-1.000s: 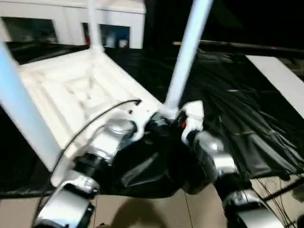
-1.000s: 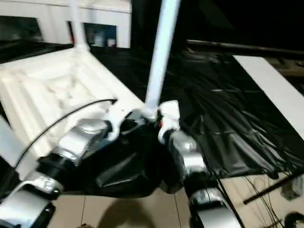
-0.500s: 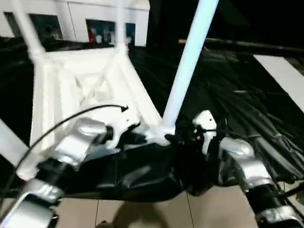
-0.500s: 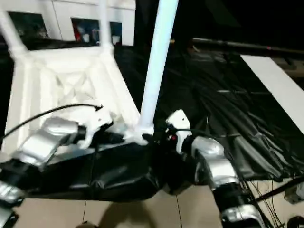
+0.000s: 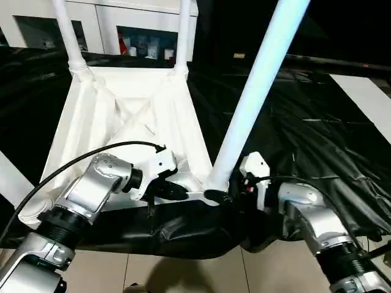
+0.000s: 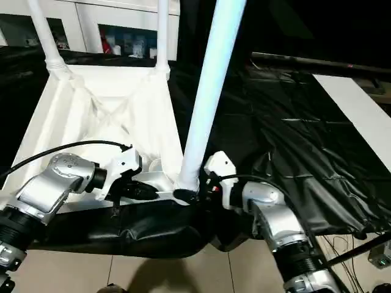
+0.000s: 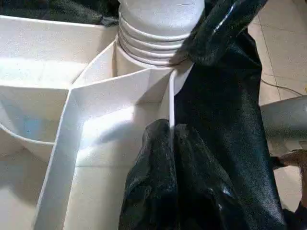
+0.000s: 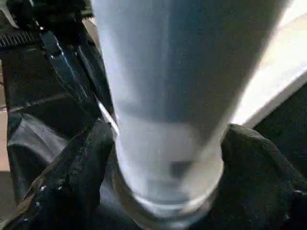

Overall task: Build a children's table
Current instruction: Rotate leg to tighten

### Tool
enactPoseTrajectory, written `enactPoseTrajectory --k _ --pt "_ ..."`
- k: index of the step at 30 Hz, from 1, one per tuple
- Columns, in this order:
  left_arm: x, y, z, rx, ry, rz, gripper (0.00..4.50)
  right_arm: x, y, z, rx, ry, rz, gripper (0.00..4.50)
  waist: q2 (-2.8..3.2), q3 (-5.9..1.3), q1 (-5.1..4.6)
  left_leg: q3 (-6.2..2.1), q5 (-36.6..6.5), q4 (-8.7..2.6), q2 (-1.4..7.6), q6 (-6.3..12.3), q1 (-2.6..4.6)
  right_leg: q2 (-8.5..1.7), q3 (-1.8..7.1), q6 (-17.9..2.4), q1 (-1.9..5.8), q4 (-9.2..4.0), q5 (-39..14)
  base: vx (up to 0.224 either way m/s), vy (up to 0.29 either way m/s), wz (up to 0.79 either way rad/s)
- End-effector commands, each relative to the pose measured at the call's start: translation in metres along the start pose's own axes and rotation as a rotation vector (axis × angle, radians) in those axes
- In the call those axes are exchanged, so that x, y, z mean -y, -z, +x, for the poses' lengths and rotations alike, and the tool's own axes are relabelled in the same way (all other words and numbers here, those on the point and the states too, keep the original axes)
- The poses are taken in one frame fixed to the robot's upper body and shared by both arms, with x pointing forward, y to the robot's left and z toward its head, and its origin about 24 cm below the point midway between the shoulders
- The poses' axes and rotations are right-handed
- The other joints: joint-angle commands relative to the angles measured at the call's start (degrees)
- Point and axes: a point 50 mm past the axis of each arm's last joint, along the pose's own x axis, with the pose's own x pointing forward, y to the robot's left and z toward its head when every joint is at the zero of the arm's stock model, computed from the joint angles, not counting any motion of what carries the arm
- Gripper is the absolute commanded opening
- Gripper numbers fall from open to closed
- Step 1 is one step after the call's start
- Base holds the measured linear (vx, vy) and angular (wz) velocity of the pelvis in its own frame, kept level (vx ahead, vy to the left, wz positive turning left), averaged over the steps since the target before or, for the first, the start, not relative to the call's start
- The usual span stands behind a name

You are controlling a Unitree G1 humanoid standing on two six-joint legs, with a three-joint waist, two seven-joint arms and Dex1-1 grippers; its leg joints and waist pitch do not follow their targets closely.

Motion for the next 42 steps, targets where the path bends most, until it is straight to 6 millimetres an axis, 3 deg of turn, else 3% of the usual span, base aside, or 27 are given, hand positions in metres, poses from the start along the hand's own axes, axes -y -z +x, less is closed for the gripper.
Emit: enactPoseTrajectory --k 1,4,11,16,20,22,26,30,31,34,40,42 --pt "0.007 -0.006 0.009 0.009 0.070 0.031 0.00 0.003 -0.004 -0.001 -0.004 -0.007 -0.021 3.41 0.27 -3.68 -0.22 0.11 -4.82 -3.52 1.56 1.30 0.92 -3.53 2.79 -12.25 2.79 -3.41 0.28 0.000 0.000 0.00" --pt "0.006 -0.005 0.009 0.009 0.066 0.031 0.00 0.003 -0.003 -0.001 -0.007 -0.008 -0.016 3.00 0.17 -3.70 -0.03 0.15 -4.52 -3.47 1.50 1.58 0.92 -3.48 2.76 -12.39 2.83 -3.29 1.24 0.000 0.000 0.00" --pt "0.004 -0.004 0.011 0.018 0.038 0.005 0.00 0.007 -0.002 0.000 0.033 0.044 0.032 2.72 0.19 -3.76 -0.01 0.14 -4.95 -3.41 1.49 1.34 0.94 -3.51 2.77 -12.45 2.83 -3.26 0.90 0.000 0.000 0.00" --pt "-0.007 -0.004 0.020 0.017 -0.098 -0.048 0.00 0.018 0.004 0.006 0.060 0.227 0.101 2.68 0.45 -3.50 -0.30 -0.13 -10.50 -3.87 1.63 -1.36 1.12 -3.83 2.72 -11.13 2.69 -4.19 -8.30 0.000 0.000 0.00" --pt "-0.020 -0.013 0.036 0.035 -0.263 -0.104 0.00 0.026 0.011 0.019 0.067 0.444 0.192 2.67 0.49 -3.30 -1.15 -0.28 -14.02 -4.12 1.56 -3.11 1.26 -3.94 2.77 -9.74 2.18 -4.99 -14.63 0.000 0.000 0.00" --pt "-0.022 -0.016 0.041 0.042 -0.300 -0.127 0.00 0.027 0.011 0.024 0.065 0.488 0.195 2.67 0.50 -3.31 -1.23 -0.43 -14.37 -4.15 1.53 -3.26 1.09 -4.01 2.74 -8.72 2.22 -5.26 -16.52 0.000 0.000 0.00" --pt "-0.032 -0.023 0.057 0.034 -0.446 -0.164 0.00 0.029 0.005 0.045 0.062 0.644 0.220 2.67 0.68 -3.51 -1.39 -0.28 -12.86 -4.04 1.39 -3.10 1.11 -3.70 2.82 -8.91 1.95 -5.00 -12.68 0.000 0.000 0.00" --pt "-0.033 -0.024 0.063 0.030 -0.456 -0.165 0.00 0.025 -0.001 0.055 0.074 0.603 0.198 2.67 0.52 -3.64 -1.26 -0.36 -12.07 -3.96 1.34 -2.33 0.77 -3.68 2.74 -8.25 2.35 -4.86 -10.94 0.000 0.000 0.00" --pt "-0.033 -0.024 0.063 0.026 -0.455 -0.161 0.00 0.023 -0.003 0.057 0.092 0.577 0.202 3.02 0.60 -3.67 -1.19 -0.29 -11.83 -3.92 1.33 -1.98 0.83 -3.67 2.74 -8.28 2.31 -4.87 -10.21 0.000 0.000 0.00" --pt "-0.034 -0.024 0.063 0.021 -0.450 -0.146 0.00 0.021 -0.008 0.057 0.157 0.511 0.229 3.39 0.50 -3.63 -1.05 -0.23 -11.32 -3.90 1.40 -1.15 0.86 -3.70 2.75 -8.91 2.35 -4.78 -9.01 0.000 0.000 0.00" --pt "-0.029 -0.024 0.056 0.044 -0.343 -0.098 0.00 0.023 -0.011 0.043 0.161 0.429 0.152 3.87 0.30 -3.51 -1.47 -0.40 -13.11 -4.05 1.37 -0.79 0.50 -3.84 2.63 -7.73 2.49 -5.42 -14.86 0.000 0.000 0.00" --pt "-0.023 -0.022 0.051 0.045 -0.255 -0.052 0.00 0.021 -0.009 0.030 0.132 0.326 0.078 3.87 0.20 -3.54 -1.42 -0.43 -11.82 -4.01 1.39 -0.45 0.46 -3.85 2.61 -7.98 2.60 -5.33 -13.72 0.000 0.000 0.00"
